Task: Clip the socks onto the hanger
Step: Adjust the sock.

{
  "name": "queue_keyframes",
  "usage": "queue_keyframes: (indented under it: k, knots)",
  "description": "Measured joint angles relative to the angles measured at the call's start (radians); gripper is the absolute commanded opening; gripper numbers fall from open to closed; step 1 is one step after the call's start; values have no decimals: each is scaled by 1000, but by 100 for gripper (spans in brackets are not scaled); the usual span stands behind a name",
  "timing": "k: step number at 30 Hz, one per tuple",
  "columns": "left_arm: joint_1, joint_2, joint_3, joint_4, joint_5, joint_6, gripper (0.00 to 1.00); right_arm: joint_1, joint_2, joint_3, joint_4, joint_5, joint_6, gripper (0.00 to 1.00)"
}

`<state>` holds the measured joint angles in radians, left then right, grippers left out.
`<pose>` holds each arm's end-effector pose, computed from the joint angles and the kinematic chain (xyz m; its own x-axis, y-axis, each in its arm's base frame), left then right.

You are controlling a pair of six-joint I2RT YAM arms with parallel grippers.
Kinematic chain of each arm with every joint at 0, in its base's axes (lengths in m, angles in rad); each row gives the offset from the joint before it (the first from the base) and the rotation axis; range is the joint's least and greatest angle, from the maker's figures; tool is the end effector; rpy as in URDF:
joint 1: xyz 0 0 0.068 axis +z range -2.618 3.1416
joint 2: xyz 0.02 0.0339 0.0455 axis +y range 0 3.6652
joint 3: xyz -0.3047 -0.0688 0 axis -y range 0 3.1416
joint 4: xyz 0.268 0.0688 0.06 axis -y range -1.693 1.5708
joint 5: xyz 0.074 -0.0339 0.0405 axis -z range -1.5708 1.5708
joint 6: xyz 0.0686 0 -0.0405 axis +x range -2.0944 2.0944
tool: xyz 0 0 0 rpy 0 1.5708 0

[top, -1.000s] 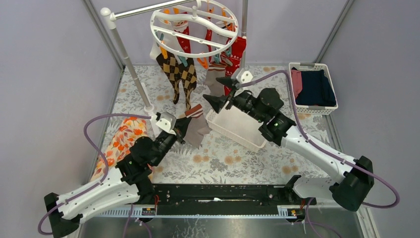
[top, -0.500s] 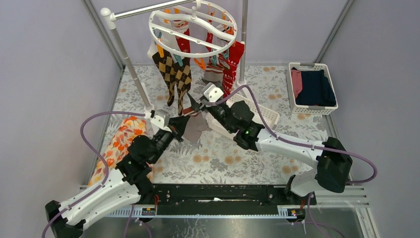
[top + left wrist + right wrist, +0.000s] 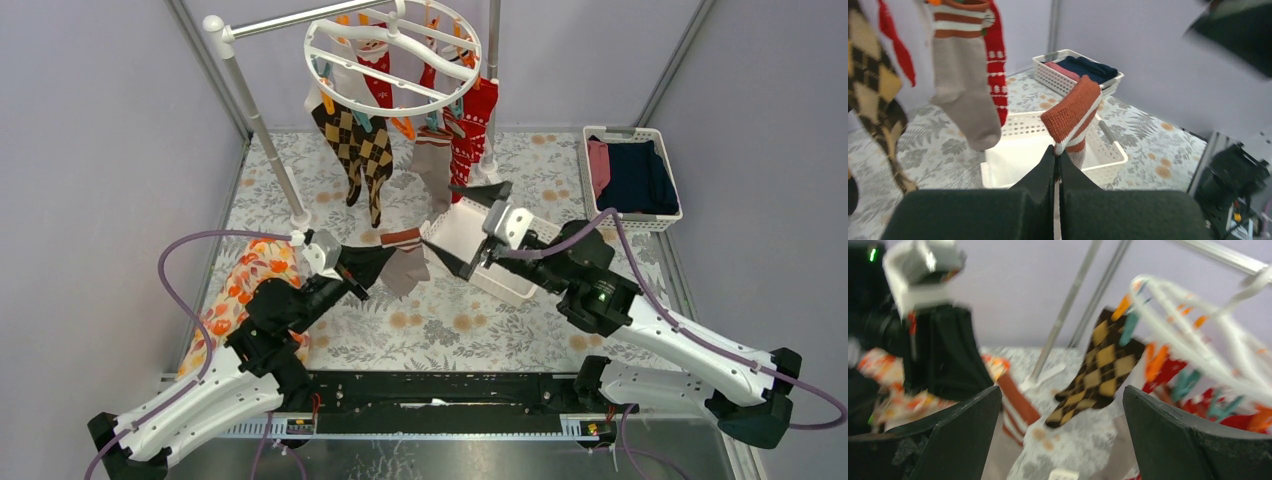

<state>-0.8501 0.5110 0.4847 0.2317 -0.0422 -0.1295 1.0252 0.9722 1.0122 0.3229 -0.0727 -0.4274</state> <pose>0.1099 -0.1207 0.3445 0.0400 -0.2411 -0.9697 0.7347 0.6648 -0.1350 0.1238 0.2136 0.4864 0.5356 0.0857 -0.8401 -0.7316 0.5440 -0.4110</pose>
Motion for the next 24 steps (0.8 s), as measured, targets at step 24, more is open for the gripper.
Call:
queue_keyframes:
  k: [24]
  knots:
    - [0, 79, 43, 16, 332, 112, 0, 0, -116, -281, -40, -216, 196, 77]
